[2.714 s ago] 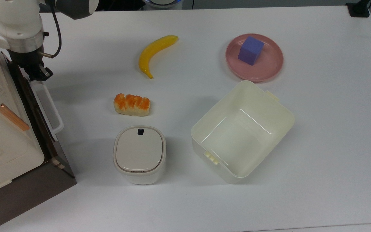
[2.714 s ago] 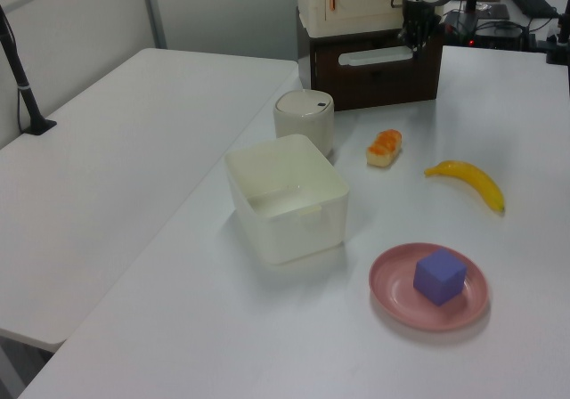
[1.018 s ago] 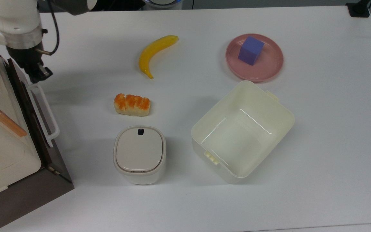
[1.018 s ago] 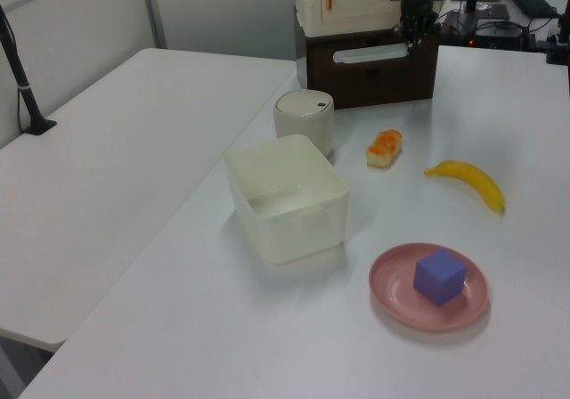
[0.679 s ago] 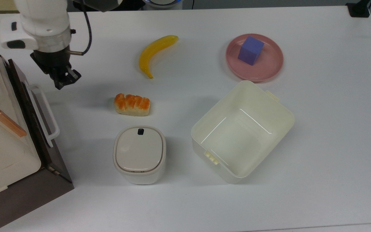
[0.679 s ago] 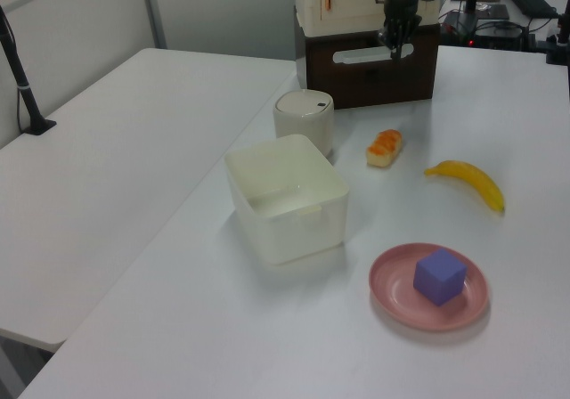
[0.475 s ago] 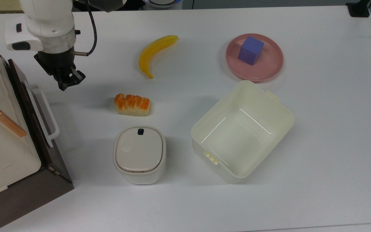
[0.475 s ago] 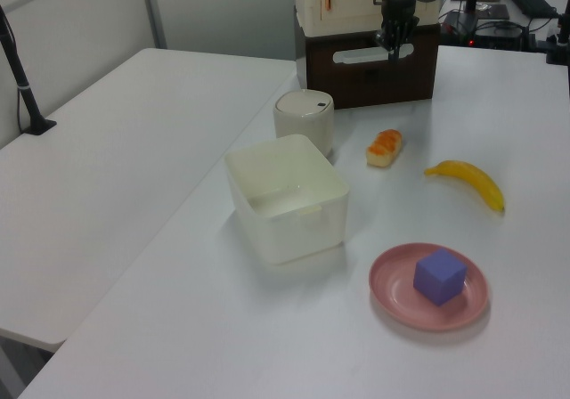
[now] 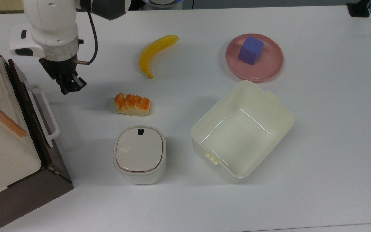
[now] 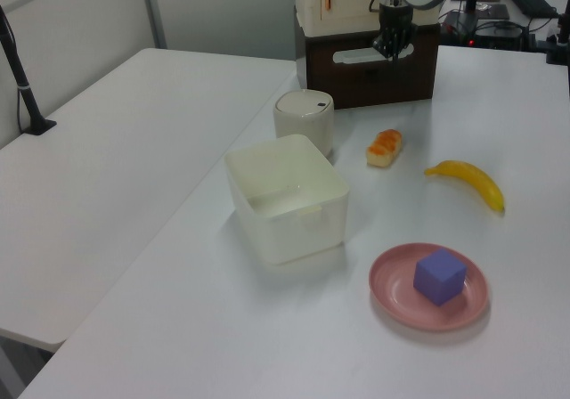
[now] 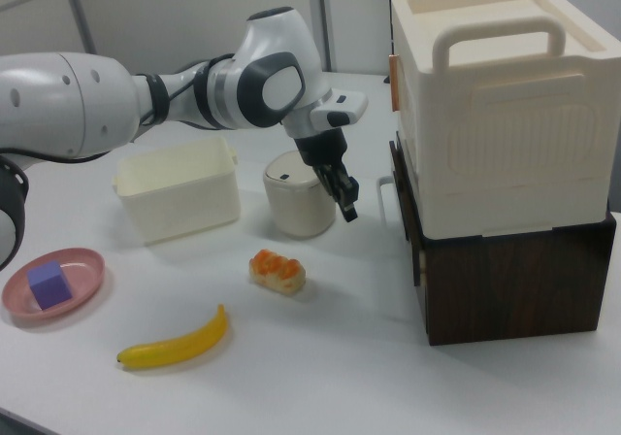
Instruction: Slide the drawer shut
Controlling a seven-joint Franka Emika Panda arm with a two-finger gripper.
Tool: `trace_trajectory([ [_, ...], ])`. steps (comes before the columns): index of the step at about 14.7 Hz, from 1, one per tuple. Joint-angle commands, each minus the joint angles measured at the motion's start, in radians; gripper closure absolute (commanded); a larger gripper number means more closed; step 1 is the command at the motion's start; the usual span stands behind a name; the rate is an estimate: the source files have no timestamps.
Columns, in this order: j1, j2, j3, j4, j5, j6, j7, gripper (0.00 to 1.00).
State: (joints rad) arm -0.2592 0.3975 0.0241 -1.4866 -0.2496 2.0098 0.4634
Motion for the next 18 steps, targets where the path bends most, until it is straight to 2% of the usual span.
trace_trajectory([
  [1,-0.015,0.007,-0.01,-0.001,-0.019,0.104,0.112,1.0],
  [5,-0.041,0.007,-0.012,0.002,-0.03,0.115,0.138,1.0],
  [9,-0.06,0.007,-0.026,-0.001,-0.074,0.198,0.201,1.0],
  [18,-0.095,0.011,-0.026,0.0,-0.109,0.201,0.202,1.0],
])
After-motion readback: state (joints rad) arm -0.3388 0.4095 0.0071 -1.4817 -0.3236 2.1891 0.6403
